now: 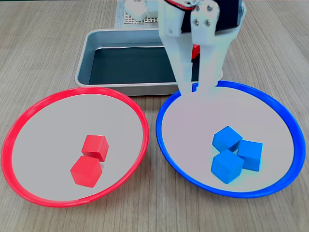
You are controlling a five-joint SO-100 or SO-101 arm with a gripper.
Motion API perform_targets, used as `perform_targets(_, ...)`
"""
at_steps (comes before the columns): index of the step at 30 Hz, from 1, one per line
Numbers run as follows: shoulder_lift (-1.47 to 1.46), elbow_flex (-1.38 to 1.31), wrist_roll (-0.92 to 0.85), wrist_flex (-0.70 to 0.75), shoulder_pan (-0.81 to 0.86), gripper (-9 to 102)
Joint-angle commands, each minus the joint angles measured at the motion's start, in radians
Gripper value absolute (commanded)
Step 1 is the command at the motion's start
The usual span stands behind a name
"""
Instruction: Move six blocks tray to matching dishes
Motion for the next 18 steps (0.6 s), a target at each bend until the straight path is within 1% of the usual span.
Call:
perform_targets(1,0.091,-0.012,0.092,0.130,0.000,0)
perform_targets(2,0.127,-0.002,0.049,0.216,0.002,0)
perform_targets(4,0.212,0.075,-0.046,0.322,0.011,0)
perform_targets(5,0.256,0.129,-0.080,0.353,0.020,0)
perform_targets(8,0.422,0.379,-0.202,0.370,0.037,1)
perform_targets(9,0.445,0.413,-0.216,0.374,0.034,1)
perform_targets(12,0.534,0.549,-0.258,0.391,0.009,8)
perform_targets(15,0.561,0.611,-0.264,0.407,-0.025,12)
perform_targets(18,0.555,0.632,-0.218,0.379,-0.071,12)
